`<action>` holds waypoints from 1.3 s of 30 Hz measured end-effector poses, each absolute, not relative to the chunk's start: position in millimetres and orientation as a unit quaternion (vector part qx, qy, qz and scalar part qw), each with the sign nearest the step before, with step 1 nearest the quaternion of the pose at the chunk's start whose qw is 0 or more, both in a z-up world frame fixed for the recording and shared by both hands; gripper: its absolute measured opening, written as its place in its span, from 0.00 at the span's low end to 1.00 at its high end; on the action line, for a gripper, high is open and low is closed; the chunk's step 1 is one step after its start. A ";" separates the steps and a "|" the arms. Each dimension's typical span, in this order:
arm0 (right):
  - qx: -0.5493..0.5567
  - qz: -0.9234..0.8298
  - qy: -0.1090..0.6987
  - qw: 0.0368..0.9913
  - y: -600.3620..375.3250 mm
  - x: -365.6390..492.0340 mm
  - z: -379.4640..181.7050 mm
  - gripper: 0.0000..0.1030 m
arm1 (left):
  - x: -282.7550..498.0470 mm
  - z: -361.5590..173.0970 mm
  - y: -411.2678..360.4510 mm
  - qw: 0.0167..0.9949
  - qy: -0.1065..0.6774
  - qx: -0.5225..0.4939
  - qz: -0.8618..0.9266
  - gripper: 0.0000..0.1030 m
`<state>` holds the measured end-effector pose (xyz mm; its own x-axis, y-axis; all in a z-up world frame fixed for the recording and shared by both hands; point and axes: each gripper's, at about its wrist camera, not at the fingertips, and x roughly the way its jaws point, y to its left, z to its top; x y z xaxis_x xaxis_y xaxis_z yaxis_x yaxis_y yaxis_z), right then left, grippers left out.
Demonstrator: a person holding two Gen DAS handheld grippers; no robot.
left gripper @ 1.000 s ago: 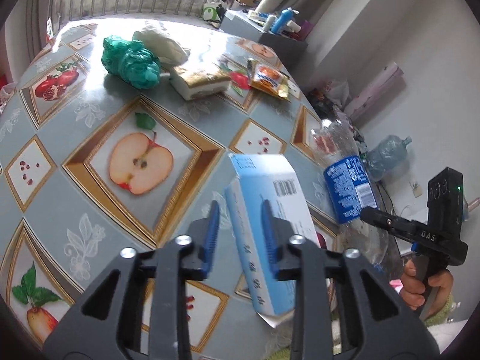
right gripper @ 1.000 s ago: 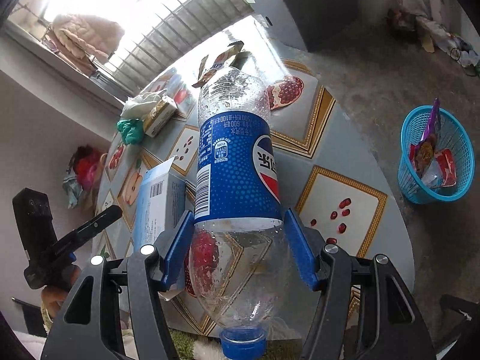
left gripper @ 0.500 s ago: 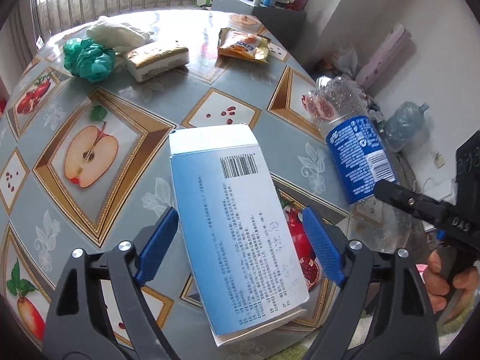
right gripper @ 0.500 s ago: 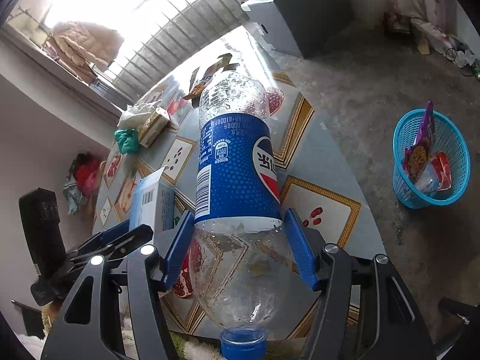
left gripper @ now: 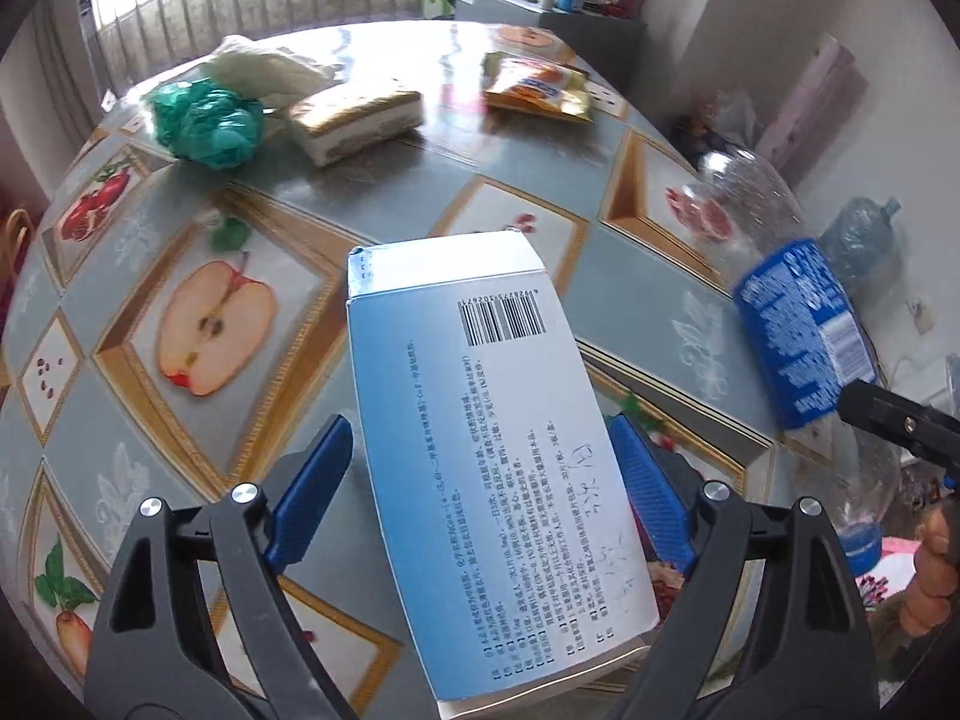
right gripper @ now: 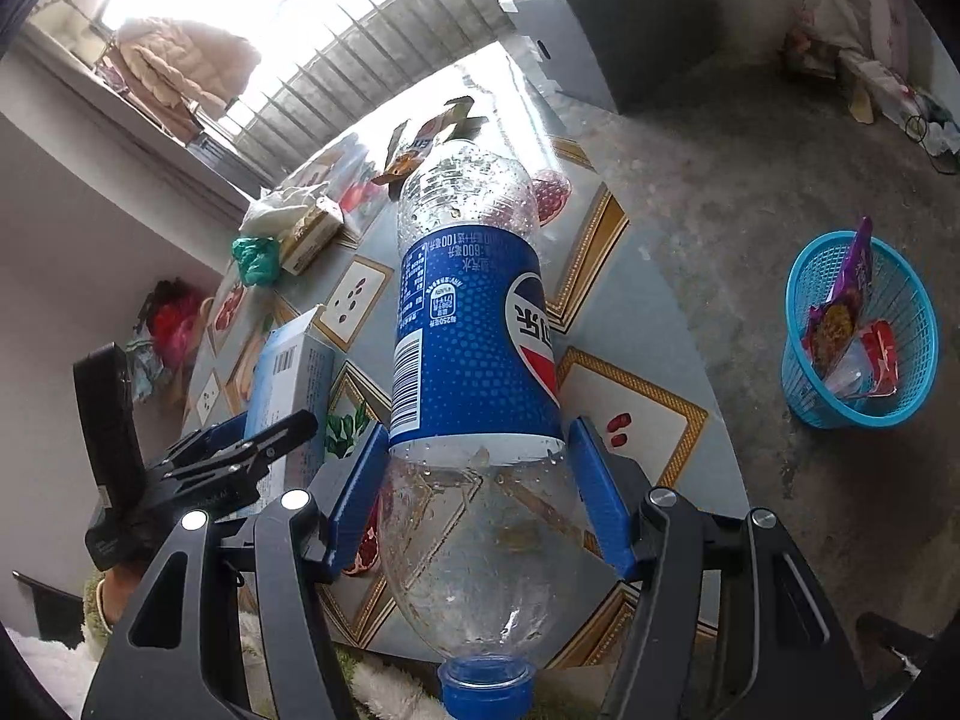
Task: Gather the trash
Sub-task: 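Lift the box with the left tool while the right tool holds the bottle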
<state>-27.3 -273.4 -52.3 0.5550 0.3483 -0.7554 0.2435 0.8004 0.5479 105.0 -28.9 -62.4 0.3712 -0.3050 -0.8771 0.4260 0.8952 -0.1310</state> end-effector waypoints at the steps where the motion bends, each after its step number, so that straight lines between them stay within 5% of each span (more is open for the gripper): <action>1: 0.313 0.034 0.474 0.822 -273.5 -26.9 -52.5 0.59 | 107.3 -62.1 -25.0 0.826 0.518 0.054 -0.215 0.80; 14: 0.290 0.035 0.502 0.814 -276.3 -1.3 -48.4 0.72 | 105.6 -65.0 -24.6 0.818 0.525 0.056 -0.229 0.81; 39: 0.268 0.058 0.540 0.796 -242.1 23.8 -63.3 0.67 | 102.8 -70.3 -30.0 0.832 0.501 0.097 -0.217 0.74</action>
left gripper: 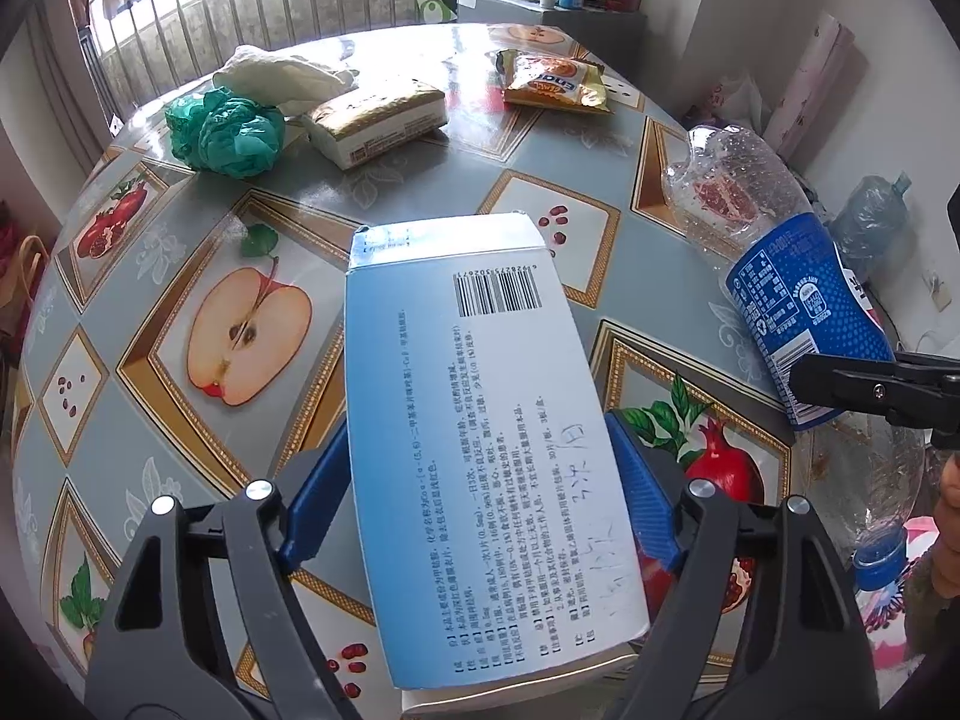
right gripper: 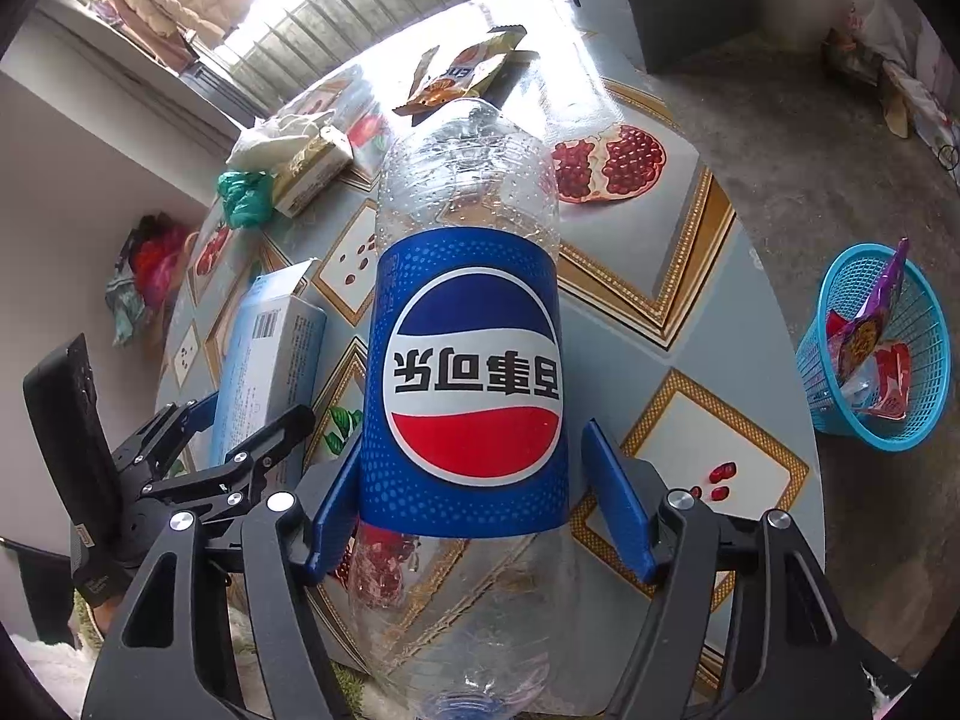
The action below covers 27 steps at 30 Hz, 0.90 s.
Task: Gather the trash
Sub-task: 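Lift the box with the left tool while the right tool holds the bottle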
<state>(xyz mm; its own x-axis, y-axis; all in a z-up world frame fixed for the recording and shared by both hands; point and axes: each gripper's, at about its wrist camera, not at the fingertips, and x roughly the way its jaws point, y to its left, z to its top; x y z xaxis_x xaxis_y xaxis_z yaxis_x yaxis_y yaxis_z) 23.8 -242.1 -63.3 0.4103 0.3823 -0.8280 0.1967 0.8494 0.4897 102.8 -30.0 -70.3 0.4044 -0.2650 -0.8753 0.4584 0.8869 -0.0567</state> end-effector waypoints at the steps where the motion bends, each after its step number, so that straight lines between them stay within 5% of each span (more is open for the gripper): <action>1: 0.266 0.058 0.540 0.796 -241.3 24.4 -63.1 0.67 | 102.7 -70.2 -29.5 0.833 0.500 0.097 -0.217 0.74; 9: 0.269 0.056 0.539 0.796 -241.8 24.7 -64.2 0.57 | 104.0 -68.7 -29.4 0.836 0.494 0.102 -0.215 0.72; 27: 0.277 0.055 0.528 0.801 -242.9 23.7 -59.4 0.56 | 106.5 -59.8 -15.7 0.848 0.478 0.092 -0.208 0.70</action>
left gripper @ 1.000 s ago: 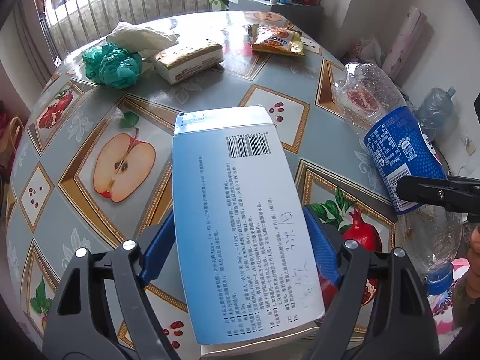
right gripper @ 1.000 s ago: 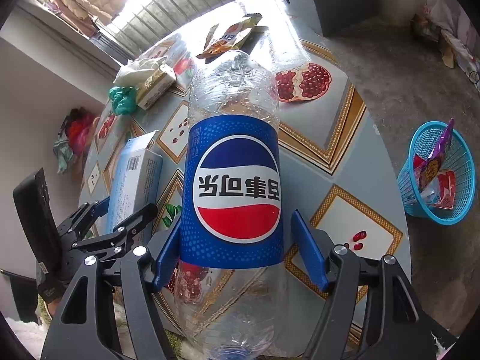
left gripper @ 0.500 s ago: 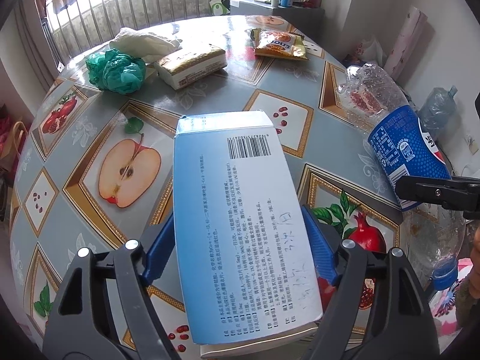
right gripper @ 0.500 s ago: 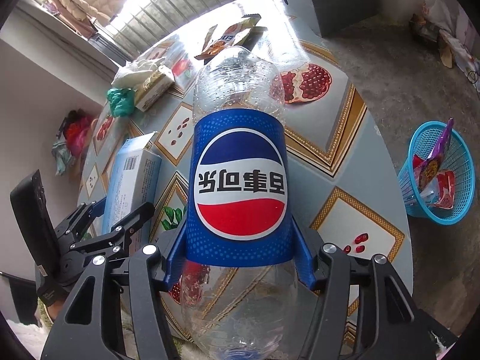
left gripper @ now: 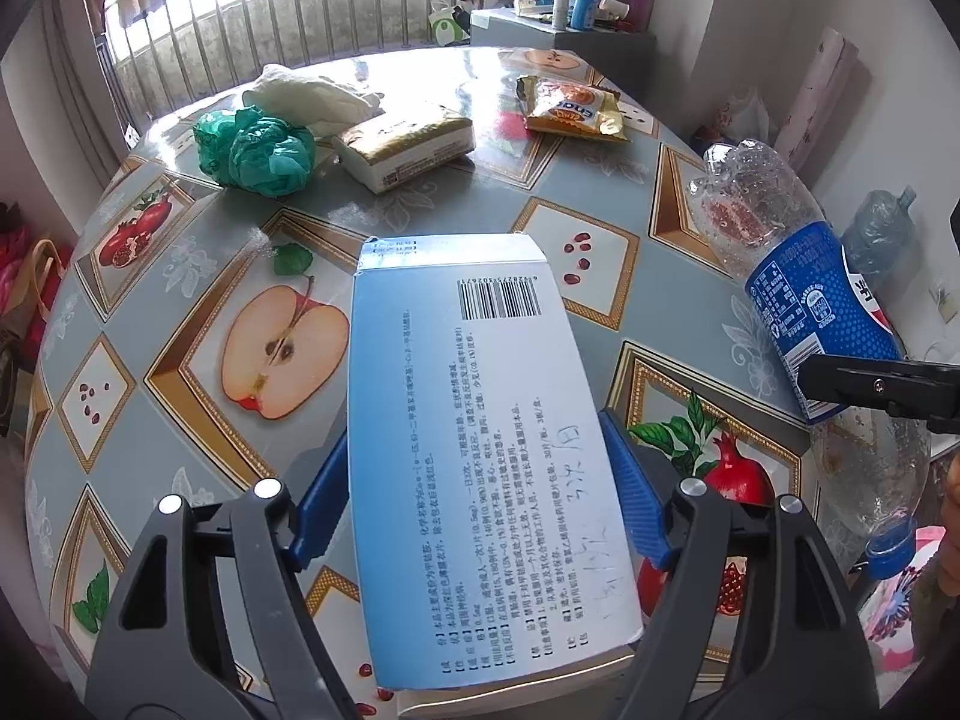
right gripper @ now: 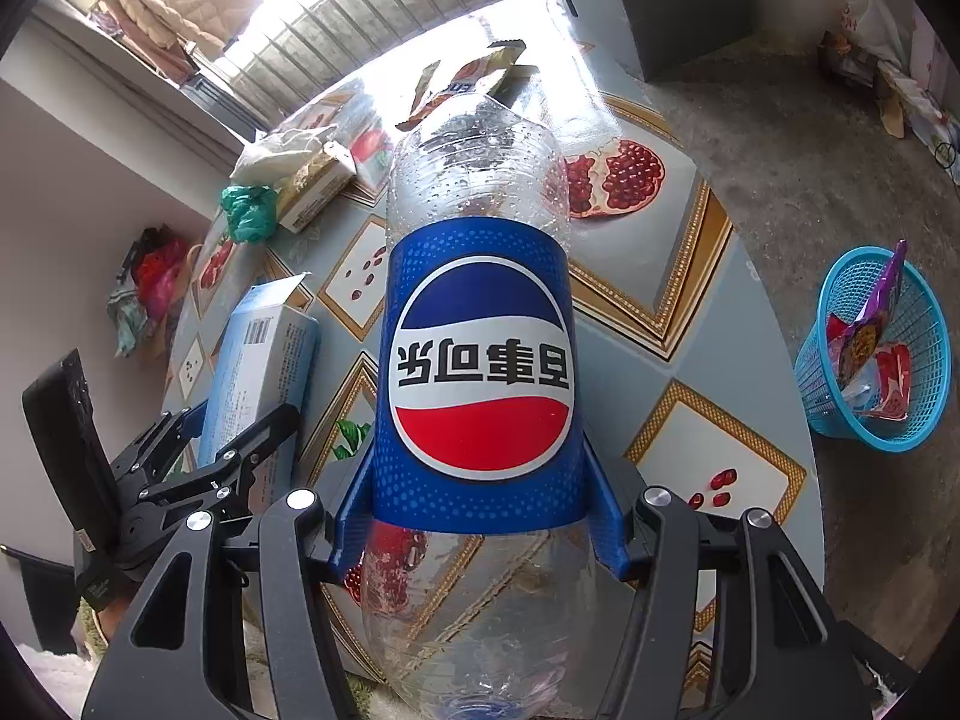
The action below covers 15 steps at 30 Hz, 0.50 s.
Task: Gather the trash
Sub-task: 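Lift the box with the left tool while the right tool holds the bottle, then carry the box and Pepsi bottle over the blue wastebasket with both tools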
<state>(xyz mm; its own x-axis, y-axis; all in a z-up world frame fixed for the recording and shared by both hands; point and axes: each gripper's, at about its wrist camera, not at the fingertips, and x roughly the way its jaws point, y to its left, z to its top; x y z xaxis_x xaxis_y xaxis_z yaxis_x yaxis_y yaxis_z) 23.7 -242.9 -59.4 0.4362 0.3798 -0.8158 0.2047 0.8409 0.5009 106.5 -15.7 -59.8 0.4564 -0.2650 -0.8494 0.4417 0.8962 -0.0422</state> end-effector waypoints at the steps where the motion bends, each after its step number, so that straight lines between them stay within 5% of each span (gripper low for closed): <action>1: 0.276 0.055 0.528 0.801 -242.7 24.1 -59.0 0.56 | 106.3 -59.1 -15.1 0.849 0.477 0.092 -0.208 0.70; 15: 0.281 0.069 0.518 0.805 -235.3 26.7 -51.2 0.56 | 101.2 -45.5 -4.0 0.859 0.459 0.075 -0.214 0.69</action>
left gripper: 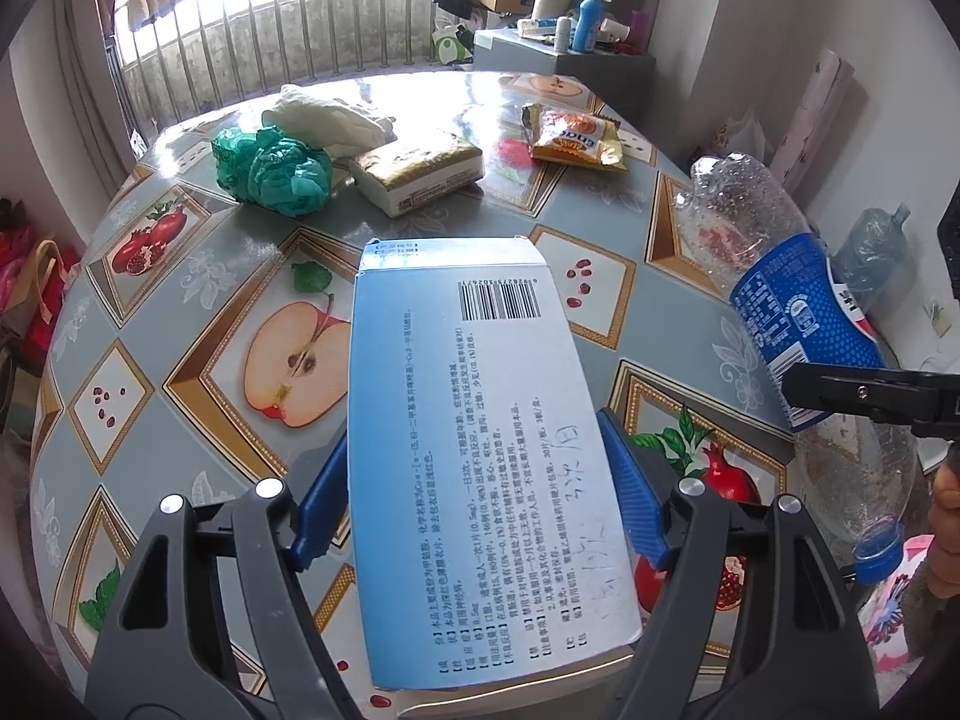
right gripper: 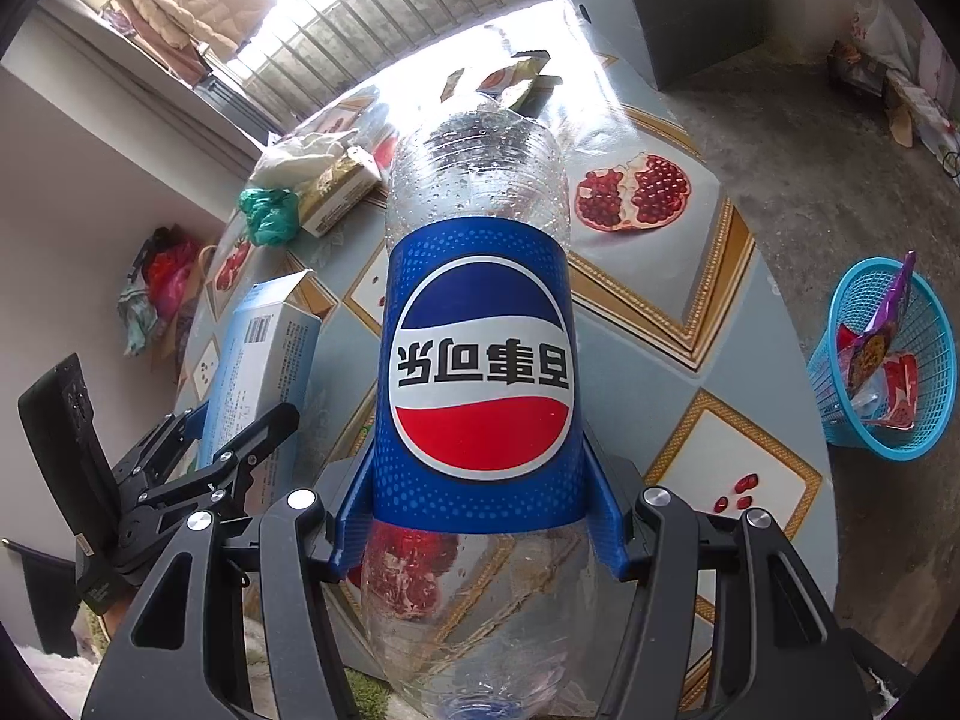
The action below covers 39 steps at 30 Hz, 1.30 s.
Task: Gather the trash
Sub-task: 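Carry the box and Pepsi bottle over the blue wastebasket with both tools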
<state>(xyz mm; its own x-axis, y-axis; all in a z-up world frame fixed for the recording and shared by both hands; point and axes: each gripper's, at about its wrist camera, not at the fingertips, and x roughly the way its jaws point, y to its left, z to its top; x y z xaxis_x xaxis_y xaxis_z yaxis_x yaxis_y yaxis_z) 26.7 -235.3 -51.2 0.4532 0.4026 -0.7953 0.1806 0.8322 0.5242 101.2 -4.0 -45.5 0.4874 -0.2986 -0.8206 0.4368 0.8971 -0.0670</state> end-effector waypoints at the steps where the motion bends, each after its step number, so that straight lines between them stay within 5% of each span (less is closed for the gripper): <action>1: 0.285 0.073 0.517 0.804 -233.2 27.6 -50.2 0.56 | 100.8 -42.9 -2.2 0.860 0.455 0.072 -0.217 0.69; 12: 0.346 0.096 0.470 0.807 -238.7 18.8 -37.7 0.56 | 105.1 -16.3 -11.6 0.862 0.429 0.087 -0.254 0.69; 22: 0.456 -0.019 0.357 0.815 -370.0 -53.3 -24.7 0.56 | 115.5 28.6 -125.9 0.811 0.412 0.097 -0.403 0.69; 39: 0.711 -0.159 0.318 0.607 -548.4 -137.6 -222.6 0.57 | 111.3 -72.2 -437.7 0.609 0.529 0.236 -0.542 0.70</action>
<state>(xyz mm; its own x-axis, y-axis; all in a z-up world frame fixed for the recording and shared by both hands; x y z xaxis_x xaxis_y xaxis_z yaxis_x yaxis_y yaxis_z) -137.6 -548.4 -222.6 0.7468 0.2592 -0.6125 0.6457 -0.0619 0.7611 111.3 -437.7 -72.2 -0.1479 -0.4099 -0.9001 0.9095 0.3011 -0.2866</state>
